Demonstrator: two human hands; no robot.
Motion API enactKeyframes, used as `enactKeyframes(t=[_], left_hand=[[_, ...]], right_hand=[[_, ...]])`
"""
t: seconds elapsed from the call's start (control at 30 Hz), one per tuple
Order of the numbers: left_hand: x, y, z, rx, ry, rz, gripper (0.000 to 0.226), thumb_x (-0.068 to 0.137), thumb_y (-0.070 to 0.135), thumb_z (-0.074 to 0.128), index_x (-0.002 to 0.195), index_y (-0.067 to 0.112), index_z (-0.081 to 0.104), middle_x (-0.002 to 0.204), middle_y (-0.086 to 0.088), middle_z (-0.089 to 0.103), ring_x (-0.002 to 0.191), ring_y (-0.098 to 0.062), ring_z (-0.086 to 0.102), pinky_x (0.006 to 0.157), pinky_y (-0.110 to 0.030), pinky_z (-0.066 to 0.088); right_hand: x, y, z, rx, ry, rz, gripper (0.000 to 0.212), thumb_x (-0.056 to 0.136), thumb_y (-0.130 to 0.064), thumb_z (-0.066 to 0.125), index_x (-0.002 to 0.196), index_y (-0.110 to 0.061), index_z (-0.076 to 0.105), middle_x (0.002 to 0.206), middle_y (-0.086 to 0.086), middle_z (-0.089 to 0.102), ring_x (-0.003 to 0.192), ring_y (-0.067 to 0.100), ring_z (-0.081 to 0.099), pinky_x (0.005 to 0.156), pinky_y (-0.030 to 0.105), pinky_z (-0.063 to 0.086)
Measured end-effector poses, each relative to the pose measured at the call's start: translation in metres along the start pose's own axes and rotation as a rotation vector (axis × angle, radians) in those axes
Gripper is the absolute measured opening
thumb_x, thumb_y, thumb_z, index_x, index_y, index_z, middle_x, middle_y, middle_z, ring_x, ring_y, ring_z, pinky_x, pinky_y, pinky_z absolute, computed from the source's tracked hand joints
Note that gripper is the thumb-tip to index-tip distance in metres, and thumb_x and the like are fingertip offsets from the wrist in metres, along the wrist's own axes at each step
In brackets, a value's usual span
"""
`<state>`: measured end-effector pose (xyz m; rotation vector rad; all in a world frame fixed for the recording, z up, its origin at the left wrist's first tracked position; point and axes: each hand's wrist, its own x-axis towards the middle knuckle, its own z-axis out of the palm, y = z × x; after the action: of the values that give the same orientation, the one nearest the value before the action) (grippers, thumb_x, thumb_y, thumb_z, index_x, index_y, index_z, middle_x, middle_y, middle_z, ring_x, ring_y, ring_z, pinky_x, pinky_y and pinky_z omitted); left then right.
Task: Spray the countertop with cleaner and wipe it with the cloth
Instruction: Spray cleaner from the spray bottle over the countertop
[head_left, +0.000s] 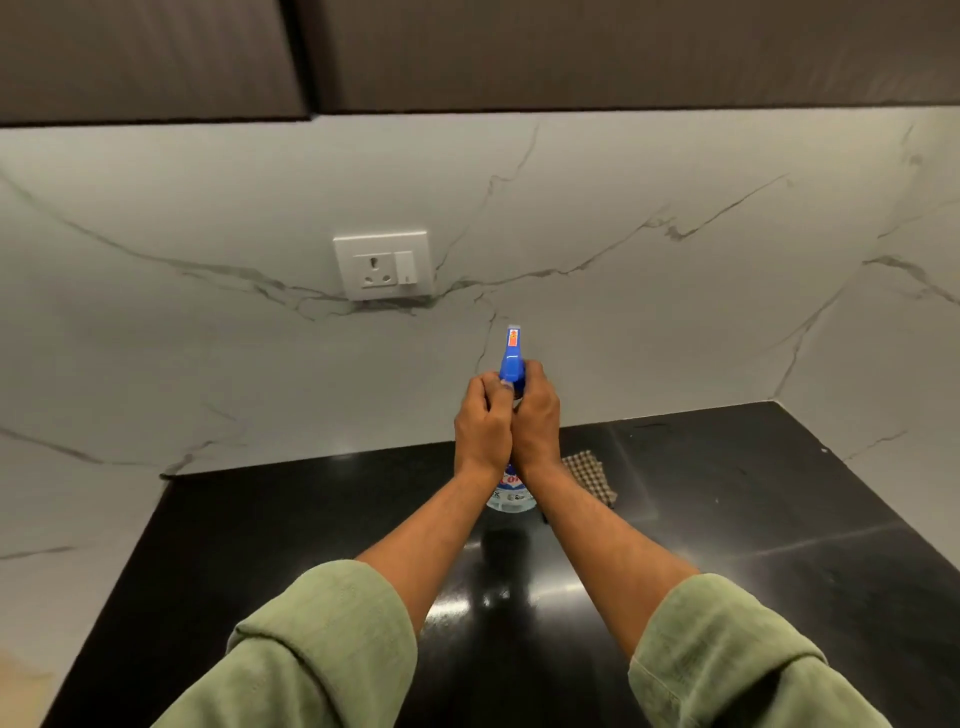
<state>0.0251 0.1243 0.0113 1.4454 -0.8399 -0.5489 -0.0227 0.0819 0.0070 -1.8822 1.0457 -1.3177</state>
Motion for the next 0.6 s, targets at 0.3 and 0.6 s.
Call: enactKeyframes(t=[0.3, 0.6], left_hand=[[-0.086, -0.009, -0.124, -0.078, 0.140, -0.062, 0.055, 0.081, 0.075, 0.043, 0.104, 0.027, 0.057, 0.094, -0.001, 0.068, 0.085, -0.016, 0.070, 0.080, -0.034, 0.058], [-0.180, -0.011, -0.270, -0.121, 0.135, -0.190, 0.074, 0.081, 0.079, 0.044, 0.122, 0.018, 0.055, 0.105, -0.002, 0.068, 0.097, -0.019, 0.070, 0.094, -0.047, 0.059]], right_hand=[[-0.111, -0.076, 0.061, 0.100, -0.144, -0.012, 0.023, 0.097, -0.025, 0.066, 0.102, -0.006, 0.054, 0.083, 0.008, 0.063, 0.065, 0.008, 0.059, 0.056, 0.013, 0.048], [-0.242, -0.165, 0.128, 0.175, -0.175, 0.179, 0.024, 0.096, -0.020, 0.069, 0.101, -0.009, 0.049, 0.075, 0.001, 0.058, 0.058, 0.007, 0.055, 0.051, 0.010, 0.045]])
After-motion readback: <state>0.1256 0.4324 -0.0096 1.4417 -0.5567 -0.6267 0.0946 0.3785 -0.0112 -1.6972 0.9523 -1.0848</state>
